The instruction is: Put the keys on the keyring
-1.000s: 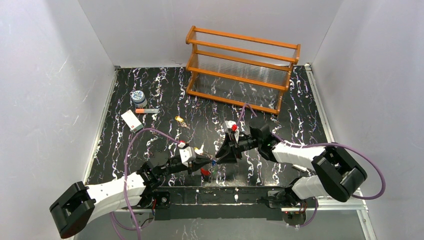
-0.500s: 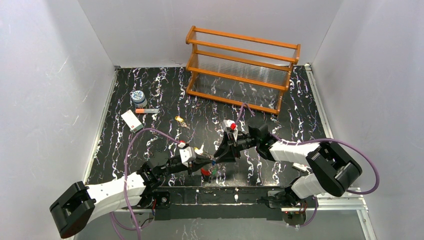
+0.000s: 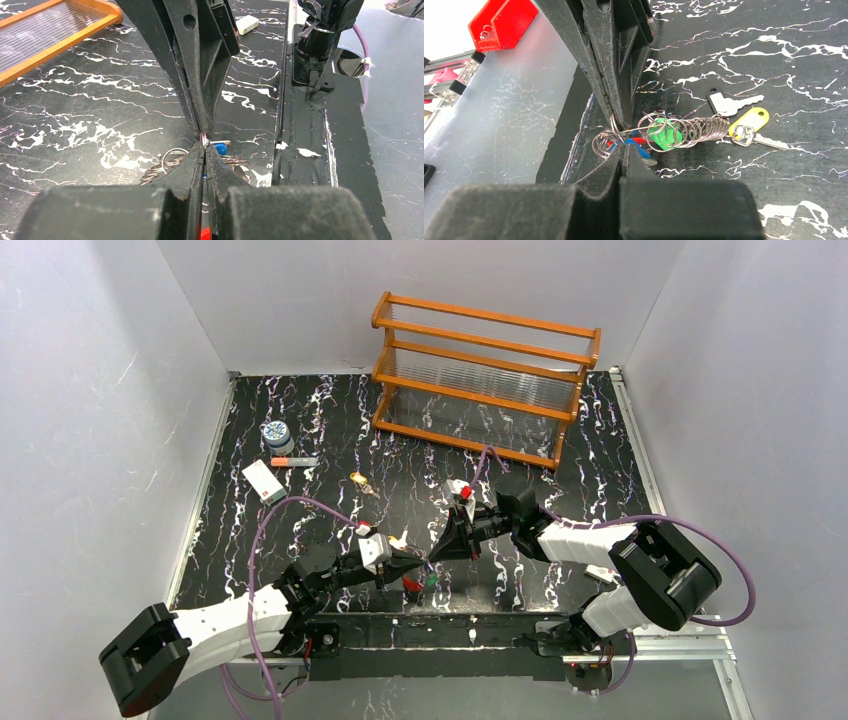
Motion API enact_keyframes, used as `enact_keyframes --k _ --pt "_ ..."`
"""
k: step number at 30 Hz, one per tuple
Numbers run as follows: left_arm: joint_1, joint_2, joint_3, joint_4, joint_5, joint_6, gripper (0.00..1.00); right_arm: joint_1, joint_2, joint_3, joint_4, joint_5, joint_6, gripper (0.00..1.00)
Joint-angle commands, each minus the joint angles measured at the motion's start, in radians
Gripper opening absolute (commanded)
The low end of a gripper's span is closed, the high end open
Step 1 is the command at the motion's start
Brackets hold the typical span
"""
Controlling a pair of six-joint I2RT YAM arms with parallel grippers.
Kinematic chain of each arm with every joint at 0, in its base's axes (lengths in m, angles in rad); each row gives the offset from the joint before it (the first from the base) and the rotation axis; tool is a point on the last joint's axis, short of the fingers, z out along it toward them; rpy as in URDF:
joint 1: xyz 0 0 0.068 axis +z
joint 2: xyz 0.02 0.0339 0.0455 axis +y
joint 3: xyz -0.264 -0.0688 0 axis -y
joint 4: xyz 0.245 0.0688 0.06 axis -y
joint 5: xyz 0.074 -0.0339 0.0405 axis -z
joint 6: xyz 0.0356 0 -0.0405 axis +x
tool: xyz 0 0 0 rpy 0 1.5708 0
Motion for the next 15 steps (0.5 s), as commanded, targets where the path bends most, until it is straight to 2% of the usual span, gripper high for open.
enact_keyframes --k 1,15 --pt "-0.004 -0.025 -0.002 0.046 -0.002 0.002 0.00 0.000 -0.006 0.020 0.018 -0.008 -0.021 0.01" --pt "-0.004 -0.036 -0.003 0.051 -0.002 0.009 0.00 0.000 -0.015 0.028 -0.092 0.054 -0.067 0.01"
